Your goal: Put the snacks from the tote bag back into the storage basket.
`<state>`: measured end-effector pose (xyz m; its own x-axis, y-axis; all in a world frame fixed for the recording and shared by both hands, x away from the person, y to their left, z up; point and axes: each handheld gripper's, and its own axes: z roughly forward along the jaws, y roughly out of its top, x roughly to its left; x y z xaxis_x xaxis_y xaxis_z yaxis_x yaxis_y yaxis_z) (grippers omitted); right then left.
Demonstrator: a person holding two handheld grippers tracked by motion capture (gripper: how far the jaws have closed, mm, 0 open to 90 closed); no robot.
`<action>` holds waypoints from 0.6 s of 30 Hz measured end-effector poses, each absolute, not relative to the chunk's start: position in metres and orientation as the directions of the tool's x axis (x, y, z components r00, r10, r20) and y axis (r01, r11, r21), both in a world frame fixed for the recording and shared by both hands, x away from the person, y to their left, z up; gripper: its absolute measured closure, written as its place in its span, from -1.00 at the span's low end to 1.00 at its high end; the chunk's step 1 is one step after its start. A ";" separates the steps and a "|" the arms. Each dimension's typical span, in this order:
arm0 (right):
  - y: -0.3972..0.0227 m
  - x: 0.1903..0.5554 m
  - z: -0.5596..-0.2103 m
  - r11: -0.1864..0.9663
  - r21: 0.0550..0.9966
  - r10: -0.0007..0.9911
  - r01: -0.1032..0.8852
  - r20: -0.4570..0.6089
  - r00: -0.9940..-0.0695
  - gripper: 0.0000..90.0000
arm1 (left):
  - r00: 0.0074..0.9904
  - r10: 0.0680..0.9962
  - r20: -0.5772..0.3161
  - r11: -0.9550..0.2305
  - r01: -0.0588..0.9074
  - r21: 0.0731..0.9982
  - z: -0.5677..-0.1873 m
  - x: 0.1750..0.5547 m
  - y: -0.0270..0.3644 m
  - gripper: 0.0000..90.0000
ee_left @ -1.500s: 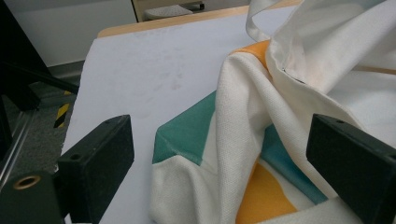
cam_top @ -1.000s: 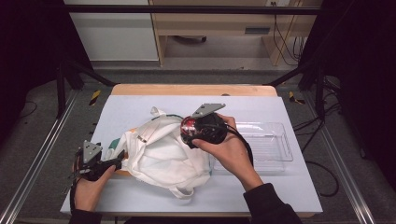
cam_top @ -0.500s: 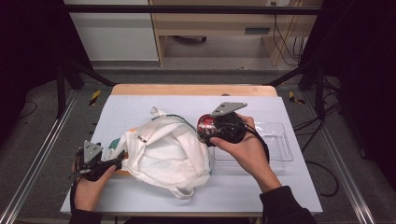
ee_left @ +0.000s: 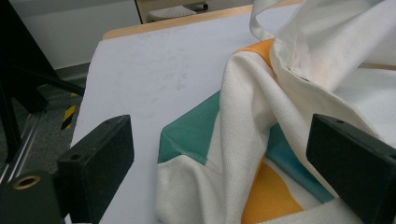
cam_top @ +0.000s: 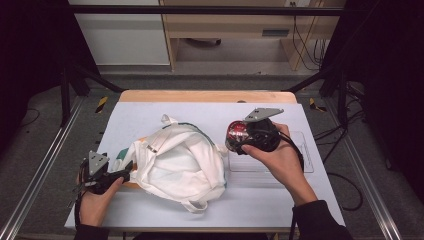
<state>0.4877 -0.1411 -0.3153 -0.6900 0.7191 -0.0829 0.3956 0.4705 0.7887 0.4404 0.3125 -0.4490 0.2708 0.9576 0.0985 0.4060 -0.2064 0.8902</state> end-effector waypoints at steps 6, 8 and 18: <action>-0.152 0.491 -0.318 0.458 0.794 0.721 0.400 -0.069 -0.689 -0.42 | 0.268 0.958 0.106 -0.212 0.406 0.889 -0.449 0.440 0.311 -0.83; -0.156 0.493 -0.319 0.458 0.794 0.717 0.400 -0.063 -0.695 -0.42 | 0.266 0.958 0.110 -0.214 0.403 0.890 -0.449 0.440 0.310 -0.83; -0.168 0.499 -0.326 0.462 0.788 0.708 0.407 -0.051 -0.705 -0.42 | 0.269 0.956 0.119 -0.224 0.404 0.887 -0.449 0.440 0.309 -0.83</action>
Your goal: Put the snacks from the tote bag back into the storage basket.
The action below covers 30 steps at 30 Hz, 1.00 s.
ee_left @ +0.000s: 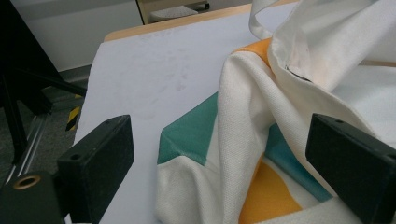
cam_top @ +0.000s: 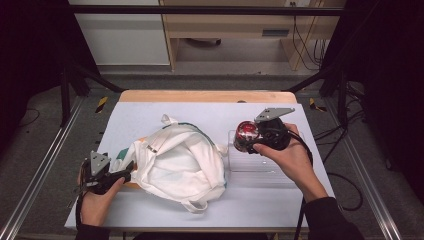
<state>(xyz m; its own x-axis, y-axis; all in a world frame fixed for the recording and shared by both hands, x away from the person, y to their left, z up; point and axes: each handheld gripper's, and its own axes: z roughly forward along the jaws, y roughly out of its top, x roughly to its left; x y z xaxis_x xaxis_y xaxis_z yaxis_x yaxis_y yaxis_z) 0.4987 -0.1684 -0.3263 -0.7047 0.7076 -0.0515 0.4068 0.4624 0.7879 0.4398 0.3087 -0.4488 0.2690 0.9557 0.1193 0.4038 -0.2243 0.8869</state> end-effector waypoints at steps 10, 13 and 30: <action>-0.174 0.506 -0.335 0.479 0.779 0.694 0.405 -0.054 -0.718 -0.42 | 0.268 0.955 0.130 -0.233 0.398 0.887 -0.449 0.440 0.309 -0.83; -0.178 0.509 -0.340 0.476 0.777 0.698 0.413 -0.048 -0.715 -0.42 | 0.268 0.955 0.130 -0.233 0.397 0.888 -0.449 0.439 0.309 -0.83; -0.185 0.517 -0.352 0.490 0.765 0.682 0.418 -0.038 -0.731 -0.42 | 0.267 0.955 0.127 -0.228 0.393 0.891 -0.448 0.438 0.310 -0.83</action>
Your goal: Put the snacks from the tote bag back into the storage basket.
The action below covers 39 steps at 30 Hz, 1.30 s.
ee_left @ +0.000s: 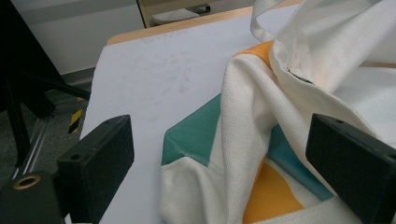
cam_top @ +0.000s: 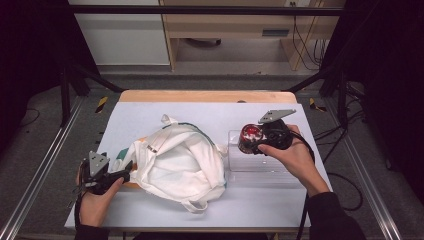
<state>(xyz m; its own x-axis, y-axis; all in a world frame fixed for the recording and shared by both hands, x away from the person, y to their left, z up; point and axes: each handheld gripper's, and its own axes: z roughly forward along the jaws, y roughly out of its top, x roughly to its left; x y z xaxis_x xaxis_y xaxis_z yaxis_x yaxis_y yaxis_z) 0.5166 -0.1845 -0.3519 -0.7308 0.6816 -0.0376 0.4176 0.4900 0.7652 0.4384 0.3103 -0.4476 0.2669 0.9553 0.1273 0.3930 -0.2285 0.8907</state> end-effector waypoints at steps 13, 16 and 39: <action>-0.172 0.524 -0.367 0.513 0.735 0.691 0.443 -0.047 -0.721 -0.42 | 0.269 0.955 0.126 -0.228 0.393 0.891 -0.447 0.438 0.311 -0.83; -0.168 0.525 -0.369 0.515 0.732 0.692 0.447 -0.046 -0.721 -0.42 | 0.268 0.955 0.125 -0.227 0.393 0.891 -0.447 0.438 0.311 -0.83; -0.151 0.531 -0.390 0.538 0.699 0.683 0.470 -0.035 -0.729 -0.42 | 0.271 0.954 0.126 -0.228 0.390 0.892 -0.447 0.439 0.313 -0.82</action>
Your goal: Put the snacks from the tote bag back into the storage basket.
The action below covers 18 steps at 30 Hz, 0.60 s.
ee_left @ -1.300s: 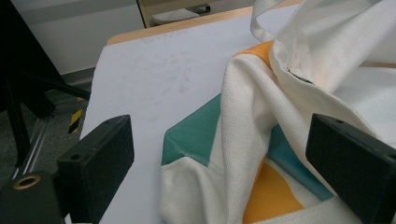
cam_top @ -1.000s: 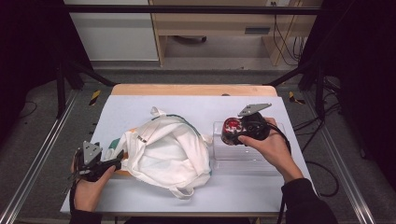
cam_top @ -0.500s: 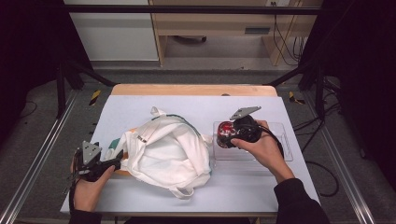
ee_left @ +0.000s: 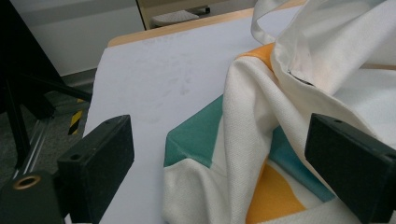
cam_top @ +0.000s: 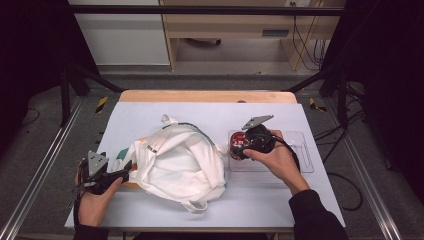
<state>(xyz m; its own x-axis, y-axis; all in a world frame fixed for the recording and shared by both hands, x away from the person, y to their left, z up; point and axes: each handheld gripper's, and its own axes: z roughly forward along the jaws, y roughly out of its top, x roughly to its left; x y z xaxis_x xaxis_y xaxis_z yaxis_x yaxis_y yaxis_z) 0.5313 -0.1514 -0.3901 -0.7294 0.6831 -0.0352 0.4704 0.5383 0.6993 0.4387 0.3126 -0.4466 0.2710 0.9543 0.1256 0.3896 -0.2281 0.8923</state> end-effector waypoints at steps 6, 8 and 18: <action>-0.150 0.533 -0.392 0.541 0.690 0.689 0.480 -0.036 -0.724 -0.42 | 0.273 0.954 0.126 -0.230 0.390 0.892 -0.447 0.439 0.312 -0.82; -0.149 0.533 -0.393 0.546 0.689 0.686 0.477 -0.041 -0.727 -0.42 | 0.274 0.954 0.126 -0.229 0.389 0.892 -0.447 0.439 0.312 -0.82; -0.148 0.534 -0.396 0.558 0.675 0.686 0.482 -0.050 -0.726 -0.42 | 0.274 0.954 0.126 -0.230 0.390 0.891 -0.447 0.439 0.313 -0.82</action>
<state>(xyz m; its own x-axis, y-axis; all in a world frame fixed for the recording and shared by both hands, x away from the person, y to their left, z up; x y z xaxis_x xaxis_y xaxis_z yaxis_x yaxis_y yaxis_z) 0.5340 -0.1482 -0.3960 -0.7255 0.6864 -0.0497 0.4819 0.5583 0.6753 0.4388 0.3125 -0.4466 0.2737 0.9535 0.1261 0.3905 -0.2300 0.8914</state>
